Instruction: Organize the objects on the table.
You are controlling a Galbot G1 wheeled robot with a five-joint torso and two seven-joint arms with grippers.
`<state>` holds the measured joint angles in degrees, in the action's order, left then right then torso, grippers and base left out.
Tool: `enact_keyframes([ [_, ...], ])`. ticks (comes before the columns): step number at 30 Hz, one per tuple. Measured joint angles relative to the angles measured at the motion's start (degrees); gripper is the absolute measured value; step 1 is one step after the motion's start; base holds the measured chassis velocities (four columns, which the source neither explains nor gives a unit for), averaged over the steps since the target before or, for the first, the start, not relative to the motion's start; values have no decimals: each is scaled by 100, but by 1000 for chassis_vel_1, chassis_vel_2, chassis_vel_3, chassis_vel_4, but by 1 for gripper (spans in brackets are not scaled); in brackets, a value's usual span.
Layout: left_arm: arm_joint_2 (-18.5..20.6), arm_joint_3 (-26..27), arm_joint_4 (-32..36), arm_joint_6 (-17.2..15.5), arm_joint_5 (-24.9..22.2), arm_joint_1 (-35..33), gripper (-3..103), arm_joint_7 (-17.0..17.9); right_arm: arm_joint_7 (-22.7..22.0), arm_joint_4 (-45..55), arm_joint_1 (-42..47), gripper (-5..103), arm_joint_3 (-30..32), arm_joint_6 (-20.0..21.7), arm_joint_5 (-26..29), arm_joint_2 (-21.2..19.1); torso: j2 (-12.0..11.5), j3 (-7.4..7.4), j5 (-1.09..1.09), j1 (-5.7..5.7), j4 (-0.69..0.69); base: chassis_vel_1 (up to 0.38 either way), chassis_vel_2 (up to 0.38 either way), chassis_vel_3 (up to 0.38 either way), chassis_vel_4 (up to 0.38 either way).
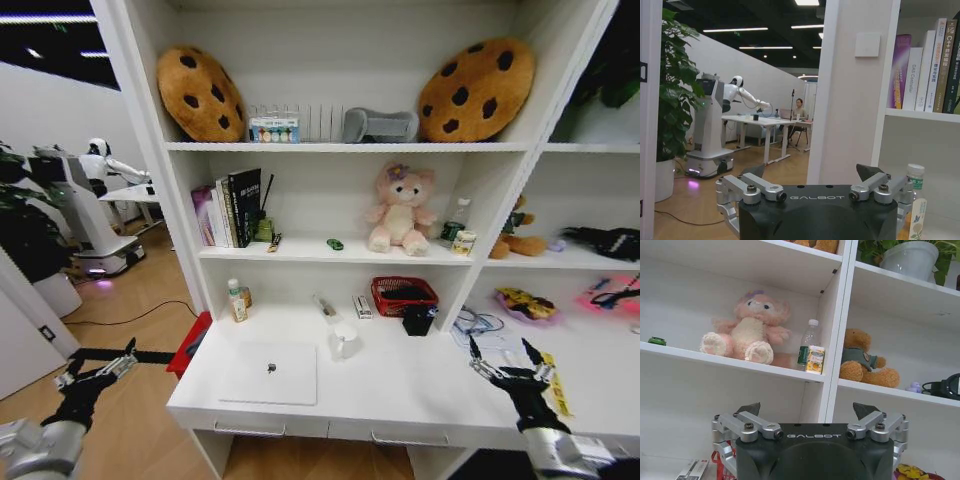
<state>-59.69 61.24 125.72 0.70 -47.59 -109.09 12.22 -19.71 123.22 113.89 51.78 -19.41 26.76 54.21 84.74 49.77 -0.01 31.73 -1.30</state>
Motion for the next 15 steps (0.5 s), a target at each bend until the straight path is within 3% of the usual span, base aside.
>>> enact_keyframes([
  [9,0,0,0,0,0,0,100,0,0,0,2,100,0,0,0,0,0,0,5,-2,-2,174,-174,-196,179],
  [12,0,0,0,0,0,0,100,0,0,-1,2,100,1,0,0,0,2,-2,-5,-4,0,197,-249,-197,235],
  [15,0,0,1,0,0,0,100,0,0,-1,4,100,0,0,0,0,2,-2,7,-5,-2,215,-197,-225,201],
])
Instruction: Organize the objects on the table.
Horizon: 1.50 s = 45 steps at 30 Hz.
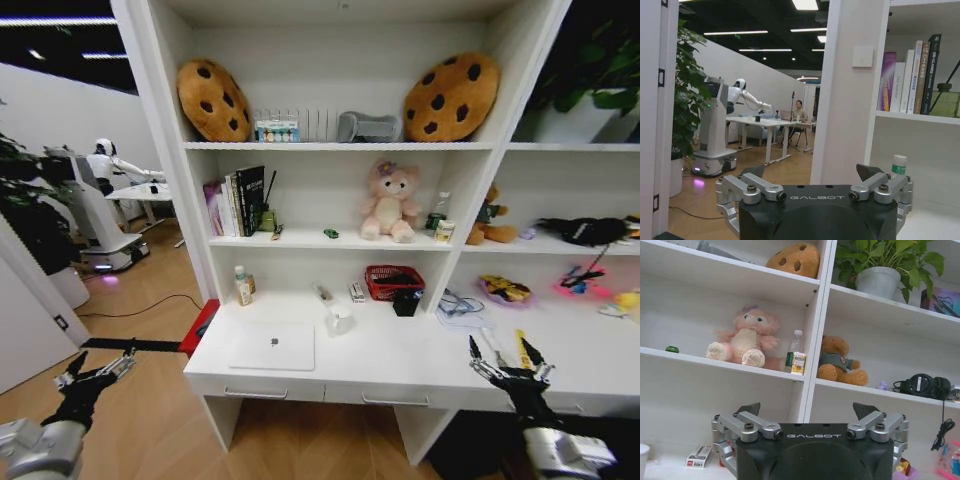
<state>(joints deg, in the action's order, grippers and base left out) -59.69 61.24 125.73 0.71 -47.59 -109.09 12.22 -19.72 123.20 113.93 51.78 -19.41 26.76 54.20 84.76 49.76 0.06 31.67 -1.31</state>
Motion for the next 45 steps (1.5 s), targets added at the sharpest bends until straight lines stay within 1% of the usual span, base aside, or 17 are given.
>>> enact_keyframes([
  [1,0,0,0,0,0,0,100,0,0,0,0,100,0,0,0,0,0,0,0,0,0,204,-197,-219,169],
  [2,0,0,-1,0,0,0,100,0,0,0,0,100,0,0,0,0,1,0,-9,0,1,131,-168,-135,154],
  [3,0,0,-1,0,0,0,100,0,0,1,0,100,0,0,0,0,1,0,-9,0,1,116,-132,-135,117],
  [4,0,0,0,0,0,0,100,0,0,0,-1,100,0,0,0,0,0,0,-4,0,0,116,-67,-106,117],
  [8,0,0,0,0,0,0,100,1,0,0,-2,100,0,0,0,0,0,0,-8,0,1,66,-38,-57,59],
  [11,0,0,0,0,0,0,100,0,0,0,-3,100,0,0,0,0,-2,2,-5,4,1,0,0,0,0],
  [20,0,0,-1,0,0,0,100,0,0,1,-5,100,0,0,0,0,-4,3,-8,9,1,41,-45,-42,39],
  [24,0,0,-1,0,0,0,100,0,0,0,-4,100,0,0,0,0,-3,1,-5,4,0,166,-163,-159,170],
  [26,0,0,-1,0,0,0,100,0,0,1,-3,100,0,0,0,0,-2,1,-8,2,1,181,-193,-215,191],
  [27,0,0,-1,0,0,0,100,0,0,0,-2,100,0,0,0,0,-1,1,-5,2,0,202,-199,-187,206],
  [31,0,0,-1,0,0,0,100,0,0,1,-2,100,0,0,0,0,1,0,-8,0,1,174,-183,-165,197],
  [33,0,0,-1,0,0,0,100,0,0,0,-1,100,0,0,0,0,0,0,-4,0,0,172,-148,-182,146],
  [36,0,0,-1,0,0,0,100,0,0,0,-2,100,0,0,0,0,0,0,-7,1,1,138,-141,-172,142],
  [37,0,0,-2,0,0,0,100,0,0,0,-3,100,0,0,0,0,0,0,-9,1,1,121,-119,-113,149],
  [38,0,0,-1,0,0,0,100,0,0,0,-2,100,0,0,0,0,1,0,-5,0,1,104,-61,-93,95],
  [45,0,0,-1,0,0,0,100,0,0,0,-3,100,0,0,0,0,-2,2,-6,4,1,27,-15,-21,23],
])
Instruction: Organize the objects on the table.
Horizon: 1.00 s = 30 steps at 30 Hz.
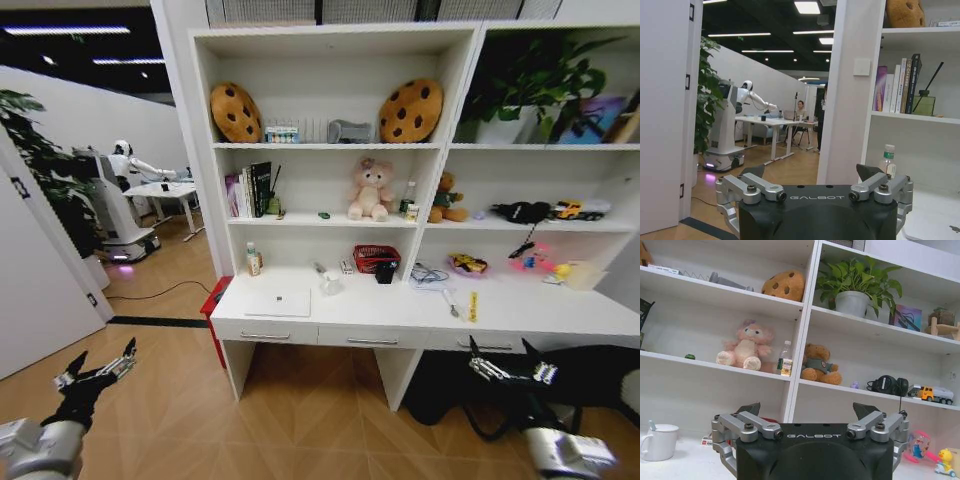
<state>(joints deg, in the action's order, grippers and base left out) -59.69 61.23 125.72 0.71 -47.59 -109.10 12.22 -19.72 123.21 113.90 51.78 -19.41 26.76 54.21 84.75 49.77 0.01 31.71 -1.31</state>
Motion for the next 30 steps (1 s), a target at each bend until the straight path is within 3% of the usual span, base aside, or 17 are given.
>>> enact_keyframes([
  [30,0,0,0,0,0,0,100,0,0,0,0,100,0,0,0,0,0,-1,-1,0,0,-10,-10,-10,-12],
])
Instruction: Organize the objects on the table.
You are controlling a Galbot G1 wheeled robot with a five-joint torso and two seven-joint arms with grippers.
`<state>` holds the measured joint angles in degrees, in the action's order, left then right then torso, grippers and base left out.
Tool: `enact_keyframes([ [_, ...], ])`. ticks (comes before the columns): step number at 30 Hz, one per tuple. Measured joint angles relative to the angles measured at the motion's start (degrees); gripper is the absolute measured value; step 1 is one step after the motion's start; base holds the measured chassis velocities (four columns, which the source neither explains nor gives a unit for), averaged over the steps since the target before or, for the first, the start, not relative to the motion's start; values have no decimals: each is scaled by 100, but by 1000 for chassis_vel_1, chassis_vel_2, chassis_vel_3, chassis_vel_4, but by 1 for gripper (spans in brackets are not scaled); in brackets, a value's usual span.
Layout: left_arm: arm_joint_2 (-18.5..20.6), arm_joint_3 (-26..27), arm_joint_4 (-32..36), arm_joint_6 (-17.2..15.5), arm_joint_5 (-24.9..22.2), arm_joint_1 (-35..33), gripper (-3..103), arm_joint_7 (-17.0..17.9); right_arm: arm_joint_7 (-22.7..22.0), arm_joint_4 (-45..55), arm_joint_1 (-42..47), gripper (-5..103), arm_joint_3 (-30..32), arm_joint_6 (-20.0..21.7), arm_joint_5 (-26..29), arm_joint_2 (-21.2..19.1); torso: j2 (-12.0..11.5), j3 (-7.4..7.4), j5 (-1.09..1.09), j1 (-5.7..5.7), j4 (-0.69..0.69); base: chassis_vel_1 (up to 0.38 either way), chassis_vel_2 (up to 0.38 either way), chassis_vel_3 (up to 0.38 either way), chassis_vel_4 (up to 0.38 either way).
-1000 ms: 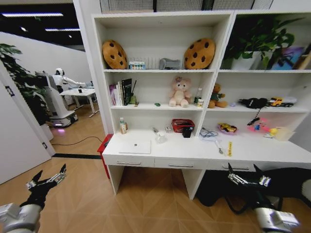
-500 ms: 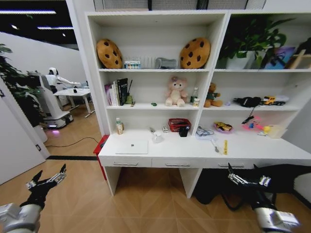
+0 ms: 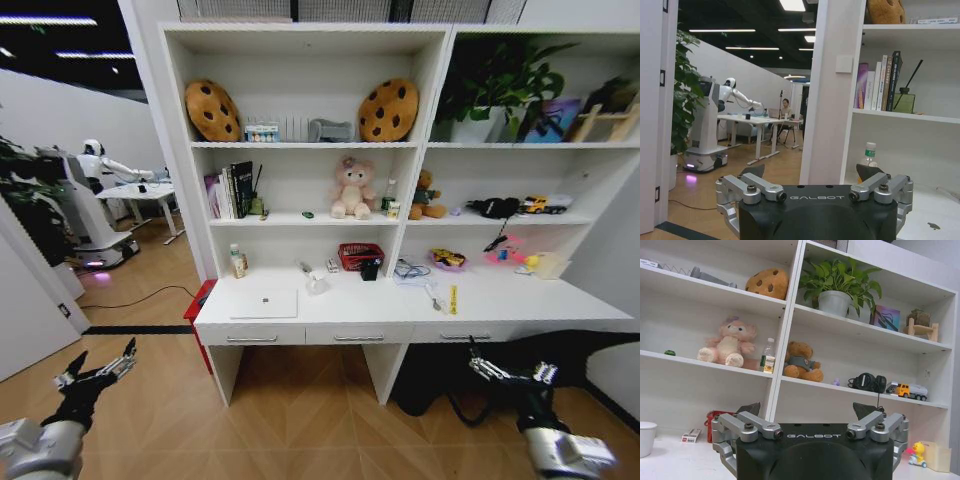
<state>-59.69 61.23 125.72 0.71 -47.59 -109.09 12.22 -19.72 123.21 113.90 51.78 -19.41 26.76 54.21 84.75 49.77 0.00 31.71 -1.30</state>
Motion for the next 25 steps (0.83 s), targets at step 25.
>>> enact_keyframes([
  [25,0,0,0,0,0,0,100,0,0,0,0,100,0,0,0,0,0,0,0,0,0,0,0,0,0],
])
